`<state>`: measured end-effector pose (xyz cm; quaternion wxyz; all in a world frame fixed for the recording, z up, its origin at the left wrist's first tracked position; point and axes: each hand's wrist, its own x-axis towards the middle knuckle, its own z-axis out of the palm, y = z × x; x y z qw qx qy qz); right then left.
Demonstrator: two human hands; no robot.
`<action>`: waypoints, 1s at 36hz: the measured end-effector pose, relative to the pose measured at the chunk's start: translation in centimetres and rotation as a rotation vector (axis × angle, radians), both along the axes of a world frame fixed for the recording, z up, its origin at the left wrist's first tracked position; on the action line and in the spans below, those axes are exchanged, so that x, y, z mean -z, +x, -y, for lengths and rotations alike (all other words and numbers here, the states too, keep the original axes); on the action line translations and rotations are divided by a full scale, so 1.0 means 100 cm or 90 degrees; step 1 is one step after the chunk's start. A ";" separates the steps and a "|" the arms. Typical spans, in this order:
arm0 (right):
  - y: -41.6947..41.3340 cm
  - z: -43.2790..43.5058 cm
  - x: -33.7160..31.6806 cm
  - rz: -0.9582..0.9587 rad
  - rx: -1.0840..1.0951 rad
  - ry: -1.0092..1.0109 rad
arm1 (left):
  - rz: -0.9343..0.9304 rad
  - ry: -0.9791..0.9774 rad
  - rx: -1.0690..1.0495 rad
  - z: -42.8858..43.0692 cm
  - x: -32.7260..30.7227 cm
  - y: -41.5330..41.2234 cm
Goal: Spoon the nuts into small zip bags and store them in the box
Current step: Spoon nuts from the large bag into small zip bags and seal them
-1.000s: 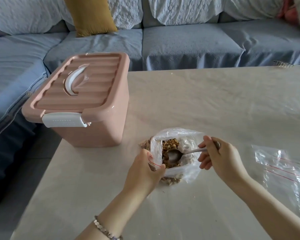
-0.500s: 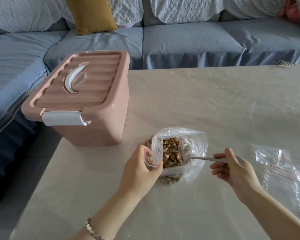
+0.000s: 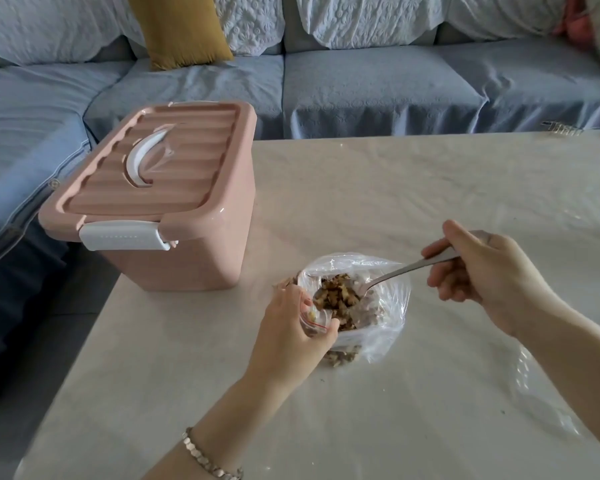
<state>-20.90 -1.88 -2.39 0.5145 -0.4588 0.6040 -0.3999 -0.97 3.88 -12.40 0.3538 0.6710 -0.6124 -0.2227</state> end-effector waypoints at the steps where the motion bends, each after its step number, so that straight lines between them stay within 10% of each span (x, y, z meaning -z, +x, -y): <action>1: 0.004 0.000 -0.002 -0.022 -0.018 -0.007 | 0.002 -0.003 -0.002 0.001 0.000 0.000; 13: 0.041 -0.030 -0.037 -0.314 -0.214 -0.302 | -0.059 -0.001 -0.015 0.002 0.006 -0.003; 36: 0.004 -0.030 0.007 -0.231 -0.043 -0.286 | -0.059 -0.039 -0.025 -0.006 0.014 0.010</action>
